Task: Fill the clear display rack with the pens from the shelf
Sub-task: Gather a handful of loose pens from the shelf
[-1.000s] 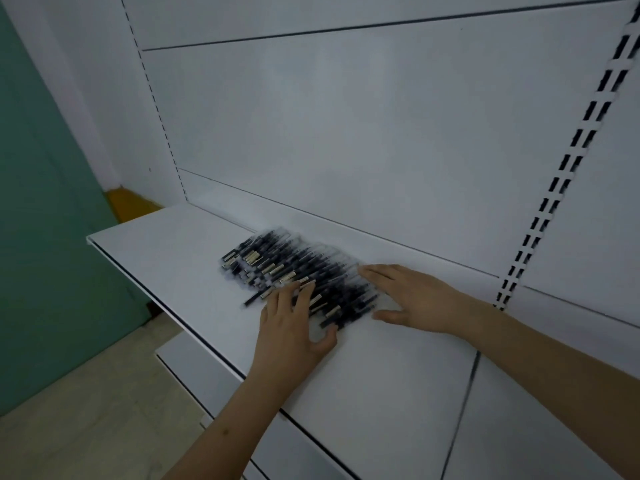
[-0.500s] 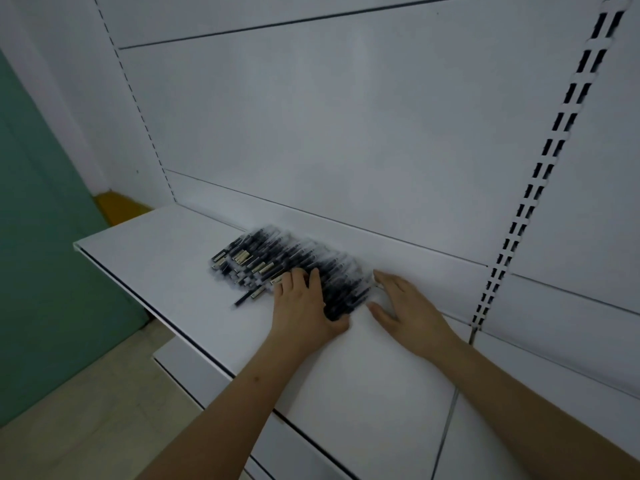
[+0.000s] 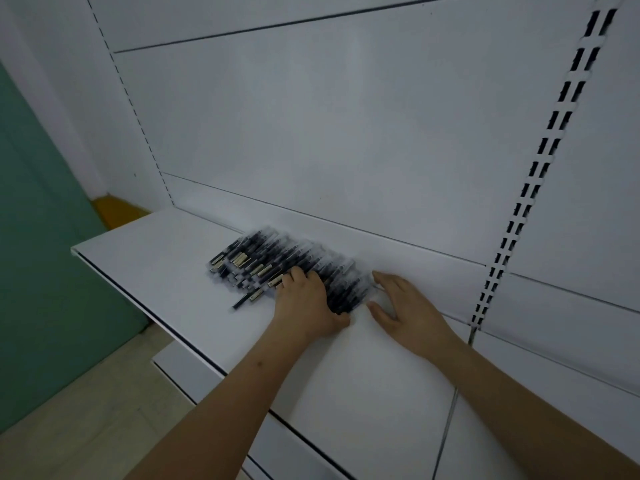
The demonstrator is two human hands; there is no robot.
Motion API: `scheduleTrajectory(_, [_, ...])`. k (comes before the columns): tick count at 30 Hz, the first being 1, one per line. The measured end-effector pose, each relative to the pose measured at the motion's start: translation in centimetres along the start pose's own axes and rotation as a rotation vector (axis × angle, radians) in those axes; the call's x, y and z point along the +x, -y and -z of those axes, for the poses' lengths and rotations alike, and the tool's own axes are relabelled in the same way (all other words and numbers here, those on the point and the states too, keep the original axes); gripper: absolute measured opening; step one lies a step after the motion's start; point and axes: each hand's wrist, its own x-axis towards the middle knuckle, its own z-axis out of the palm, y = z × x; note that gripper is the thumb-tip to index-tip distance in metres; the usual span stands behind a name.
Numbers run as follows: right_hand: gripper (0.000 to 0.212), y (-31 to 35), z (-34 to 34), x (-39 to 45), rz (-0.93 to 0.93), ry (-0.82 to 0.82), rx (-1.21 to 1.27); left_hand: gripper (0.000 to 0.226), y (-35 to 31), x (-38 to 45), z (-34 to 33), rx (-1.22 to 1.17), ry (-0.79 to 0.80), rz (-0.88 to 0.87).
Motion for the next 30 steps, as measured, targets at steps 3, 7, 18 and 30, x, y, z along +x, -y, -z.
scheduleTrajectory(3, [0.058,0.1,0.1,0.0,0.005,0.000,0.010,0.070,0.1,-0.4,-0.5,-0.060,0.001,-0.018])
scheduleTrajectory(7, [0.060,0.1,0.2,0.1,0.026,0.015,0.017,0.061,0.1,-0.8,-0.7,-0.115,-0.039,0.004])
scheduleTrajectory(18, [0.071,0.1,0.3,0.2,-0.010,0.041,0.065,0.054,-0.8,0.4,1.9,-0.022,0.159,-0.028])
scheduleTrajectory(30, [0.088,0.6,1.0,0.1,-0.078,0.055,0.228,0.038,-1.0,0.0,1.7,-0.165,0.100,0.053])
